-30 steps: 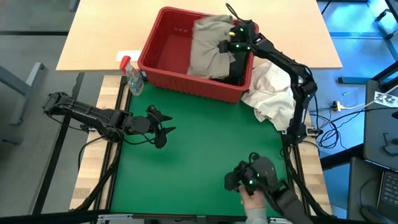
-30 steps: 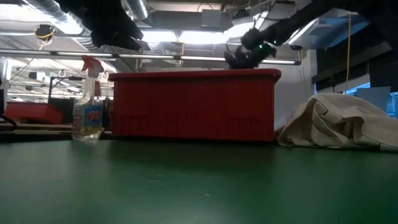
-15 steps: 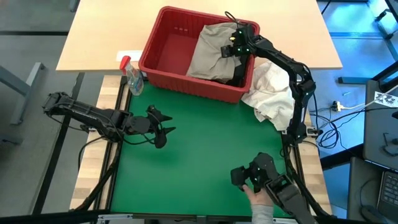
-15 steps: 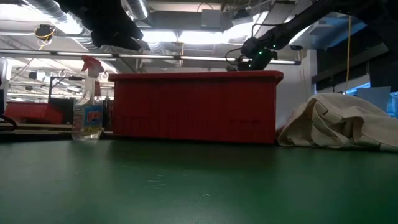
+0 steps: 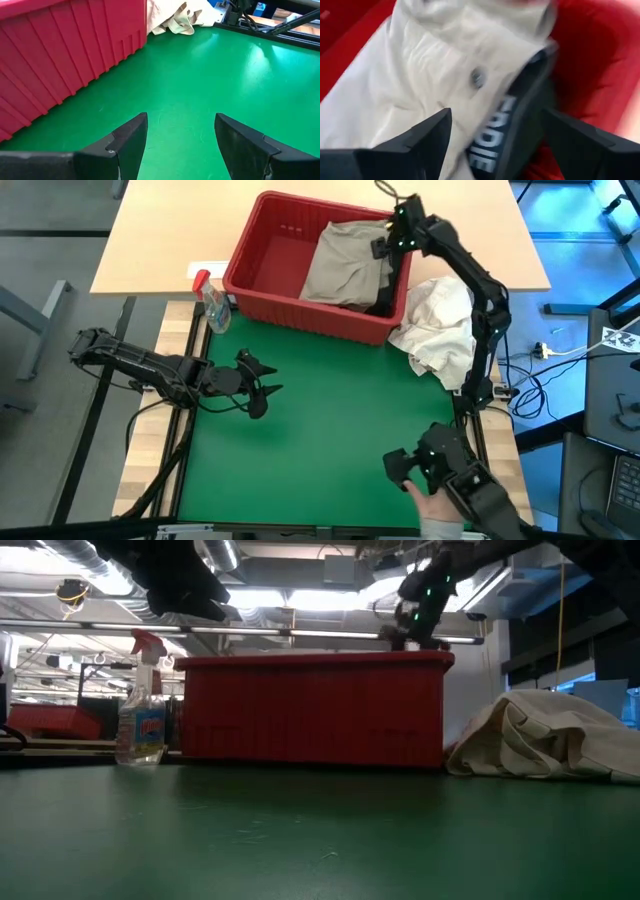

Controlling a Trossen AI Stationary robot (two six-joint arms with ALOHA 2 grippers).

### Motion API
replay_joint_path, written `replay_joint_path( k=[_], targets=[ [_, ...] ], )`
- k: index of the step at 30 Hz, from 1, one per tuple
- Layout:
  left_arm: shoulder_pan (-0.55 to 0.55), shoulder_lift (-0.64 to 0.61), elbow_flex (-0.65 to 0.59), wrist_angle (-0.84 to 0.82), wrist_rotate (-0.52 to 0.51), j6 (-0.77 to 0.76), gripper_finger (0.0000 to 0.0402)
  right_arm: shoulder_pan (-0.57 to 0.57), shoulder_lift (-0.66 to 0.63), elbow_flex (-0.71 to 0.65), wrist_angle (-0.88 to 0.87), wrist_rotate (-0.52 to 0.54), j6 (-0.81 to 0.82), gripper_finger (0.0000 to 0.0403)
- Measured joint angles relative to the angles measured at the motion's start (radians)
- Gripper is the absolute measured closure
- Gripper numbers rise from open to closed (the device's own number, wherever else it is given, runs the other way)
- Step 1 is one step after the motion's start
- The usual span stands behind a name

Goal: Fold Laundry from Bin
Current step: Put the stacked shorts into the red laundry bin

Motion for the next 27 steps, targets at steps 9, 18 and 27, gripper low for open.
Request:
replay_joint_path(
  k=[9,18,27],
  targets=[
    [0.000,0.000,0.000,0.001,0.000,0.009,0.0176,0.041,-0.002,0.213,-0.120,-0.010,-0.070,0.0113],
    [0.000,0.000,0.000,0.001,-0.007,0.018,0.0176,0.143,0.098,0.031,0.300,0.005,-0.149,0.0134],
    [0.000,0.000,0.000,0.000,-0.008,0.016,0.0176,0.111,0.172,-0.301,0.557,0.244,-0.083,0.0161]
  ],
)
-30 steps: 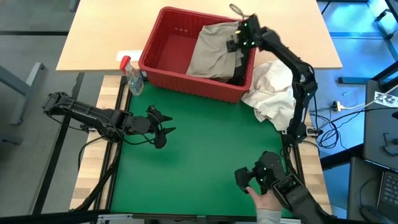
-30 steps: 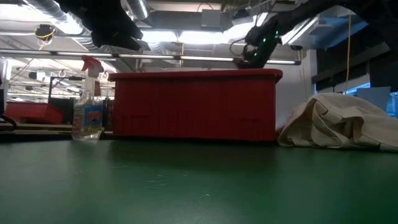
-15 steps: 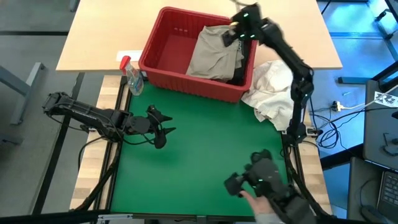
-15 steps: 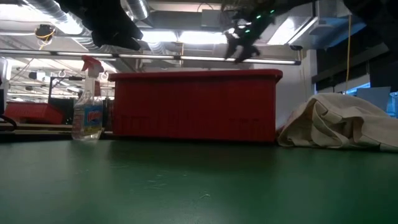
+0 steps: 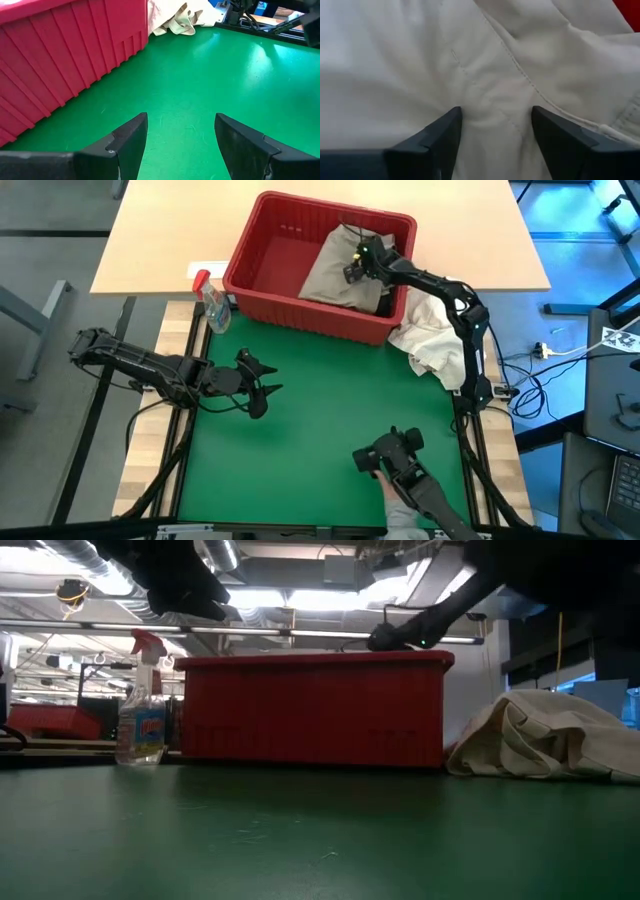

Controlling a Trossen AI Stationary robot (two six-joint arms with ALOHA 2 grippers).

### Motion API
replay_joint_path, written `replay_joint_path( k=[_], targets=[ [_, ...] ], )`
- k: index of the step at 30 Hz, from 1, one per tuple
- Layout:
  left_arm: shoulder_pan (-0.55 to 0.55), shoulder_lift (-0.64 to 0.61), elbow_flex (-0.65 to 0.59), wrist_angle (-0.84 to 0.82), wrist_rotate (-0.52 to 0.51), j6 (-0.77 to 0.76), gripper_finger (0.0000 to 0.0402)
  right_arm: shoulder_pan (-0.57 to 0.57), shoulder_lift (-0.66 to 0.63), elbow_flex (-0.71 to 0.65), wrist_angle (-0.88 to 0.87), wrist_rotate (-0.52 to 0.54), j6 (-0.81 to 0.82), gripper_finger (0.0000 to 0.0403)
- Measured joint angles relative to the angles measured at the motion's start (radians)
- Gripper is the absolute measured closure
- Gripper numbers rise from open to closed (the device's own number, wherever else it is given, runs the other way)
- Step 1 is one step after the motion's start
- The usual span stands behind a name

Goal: Fold Laundry from Bin
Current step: Put the stacked shorts into the red laundry bin, then return to Home Position

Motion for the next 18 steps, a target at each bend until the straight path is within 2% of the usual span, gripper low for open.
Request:
replay_joint_path(
  k=[6,13,18],
  targets=[
    [0.000,0.000,0.000,0.006,0.000,0.000,0.0176,-0.008,-0.014,-0.029,-0.001,-0.029,-0.004,0.0164],
    [0.000,0.000,0.000,0.006,0.006,-0.001,0.0176,0.031,-0.112,0.096,-0.044,-0.074,-0.077,0.0165],
    [0.000,0.000,0.000,0.011,0.000,0.003,0.0176,0.086,-0.187,0.184,-0.137,-0.151,-0.158,0.0165]
  ],
)
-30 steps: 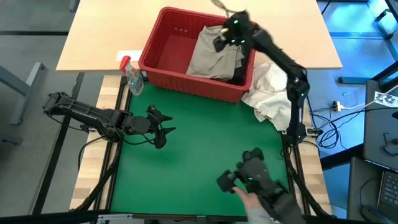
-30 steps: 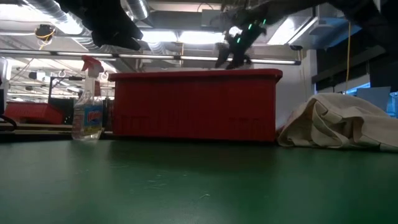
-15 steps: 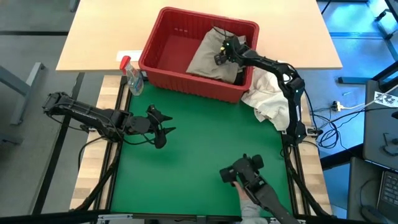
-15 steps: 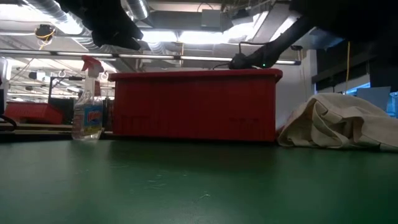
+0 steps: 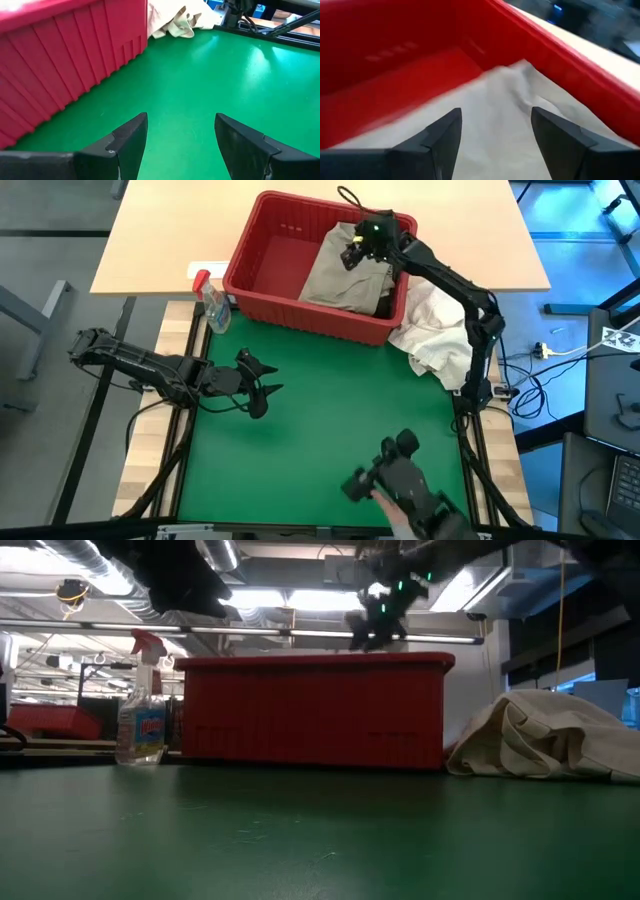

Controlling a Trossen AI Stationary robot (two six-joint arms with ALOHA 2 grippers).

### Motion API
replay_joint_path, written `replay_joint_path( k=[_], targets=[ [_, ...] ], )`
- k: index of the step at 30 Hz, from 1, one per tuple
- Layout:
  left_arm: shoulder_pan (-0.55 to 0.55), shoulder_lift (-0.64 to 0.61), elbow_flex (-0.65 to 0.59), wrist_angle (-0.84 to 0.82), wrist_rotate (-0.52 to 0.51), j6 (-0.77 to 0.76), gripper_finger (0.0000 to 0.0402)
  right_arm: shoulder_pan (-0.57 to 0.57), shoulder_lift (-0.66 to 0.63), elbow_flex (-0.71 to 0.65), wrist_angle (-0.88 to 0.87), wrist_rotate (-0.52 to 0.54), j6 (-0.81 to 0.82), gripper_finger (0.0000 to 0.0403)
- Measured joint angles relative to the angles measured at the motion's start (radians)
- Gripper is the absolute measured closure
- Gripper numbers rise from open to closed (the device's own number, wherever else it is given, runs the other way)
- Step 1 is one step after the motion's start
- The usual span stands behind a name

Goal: Fold Laundry from Bin
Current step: Return to Home Position

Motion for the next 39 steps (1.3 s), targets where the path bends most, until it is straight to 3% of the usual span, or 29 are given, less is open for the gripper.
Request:
replay_joint_path(
  k=[3,7,10,12,17,22,25,35,39],
  targets=[
    [0.000,0.000,0.000,0.028,-0.009,0.052,0.0177,0.054,-0.061,0.025,-0.041,-0.065,-0.040,0.0165],
    [0.000,-0.020,0.000,0.076,-0.010,0.180,0.0190,0.134,-0.137,0.028,-0.091,-0.236,-0.065,0.0174],
    [0.012,-0.075,0.001,0.060,0.004,0.260,0.0212,0.201,-0.167,0.026,-0.159,-0.357,-0.073,0.0202],
    [0.041,-0.120,-0.001,0.036,0.066,0.298,0.0231,0.247,-0.189,0.026,-0.207,-0.413,-0.090,0.0230],
    [0.168,-0.247,-0.060,0.052,0.296,0.337,0.0298,0.363,-0.200,0.008,-0.301,-0.461,-0.099,0.0312],
    [0.272,-0.367,-0.165,0.063,0.419,0.335,0.0371,0.453,-0.216,-0.072,-0.296,-0.471,-0.091,0.0386],
    [0.294,-0.454,-0.218,0.075,0.432,0.321,0.0397,0.490,-0.244,-0.133,-0.273,-0.483,-0.073,0.0396],
    [0.293,-0.683,-0.346,0.133,0.420,0.309,0.0399,0.559,-0.449,-0.442,-0.052,-0.402,0.034,0.0397],
    [0.293,-0.715,-0.351,0.125,0.356,0.310,0.0394,0.572,-0.556,-0.608,0.046,-0.393,0.080,0.0401]
  ],
)
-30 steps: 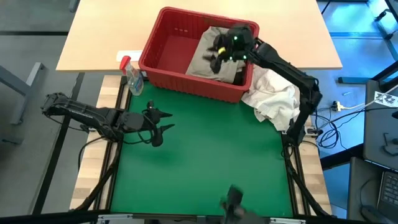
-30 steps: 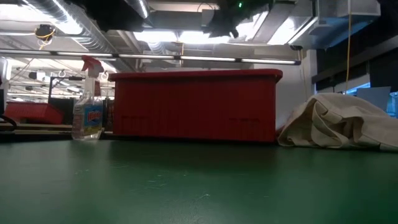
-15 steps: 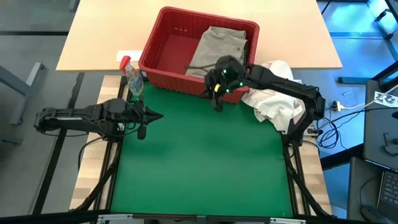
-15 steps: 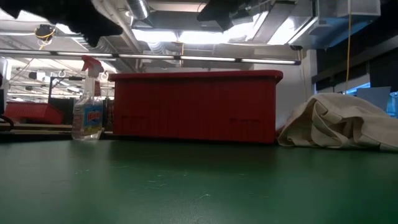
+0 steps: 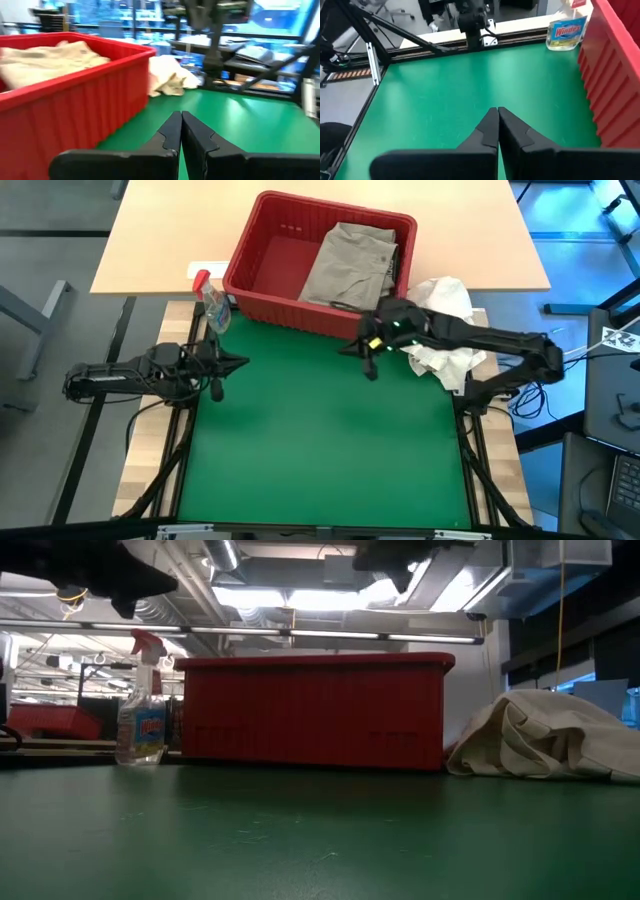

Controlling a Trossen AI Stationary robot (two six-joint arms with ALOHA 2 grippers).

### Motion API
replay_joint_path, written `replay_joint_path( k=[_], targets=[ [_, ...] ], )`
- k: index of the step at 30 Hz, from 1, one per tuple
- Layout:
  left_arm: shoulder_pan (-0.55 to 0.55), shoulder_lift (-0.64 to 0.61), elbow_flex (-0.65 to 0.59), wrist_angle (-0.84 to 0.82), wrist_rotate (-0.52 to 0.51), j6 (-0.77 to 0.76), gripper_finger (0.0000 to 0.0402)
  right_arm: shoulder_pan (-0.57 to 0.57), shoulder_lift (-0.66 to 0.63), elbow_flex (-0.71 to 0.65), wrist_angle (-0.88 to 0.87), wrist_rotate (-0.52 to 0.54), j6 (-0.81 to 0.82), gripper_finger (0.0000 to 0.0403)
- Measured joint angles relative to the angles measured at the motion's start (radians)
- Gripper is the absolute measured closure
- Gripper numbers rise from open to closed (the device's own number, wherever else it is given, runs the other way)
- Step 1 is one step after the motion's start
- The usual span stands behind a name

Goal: Fold Laundry from Bin
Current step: Return to Home Position

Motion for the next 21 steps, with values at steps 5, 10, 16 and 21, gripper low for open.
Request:
replay_joint_path(
  k=[5,10,16,21],
  targets=[
    [0.000,-0.002,0.000,0.004,-0.083,-0.030,0.0394,0.004,-0.140,-0.240,0.179,0.024,0.066,0.0395],
    [-0.001,0.000,-0.077,0.111,-0.040,0.008,0.0393,0.002,-0.269,-0.469,0.392,0.045,0.118,0.0394],
    [0.000,-0.041,-0.194,0.232,-0.031,0.049,0.0393,0.002,-0.430,-0.694,0.531,0.057,0.174,0.0394],
    [0.000,-0.090,-0.249,0.248,0.016,0.027,0.0393,0.003,-0.582,-0.841,0.572,0.098,0.204,0.0394]
  ],
)
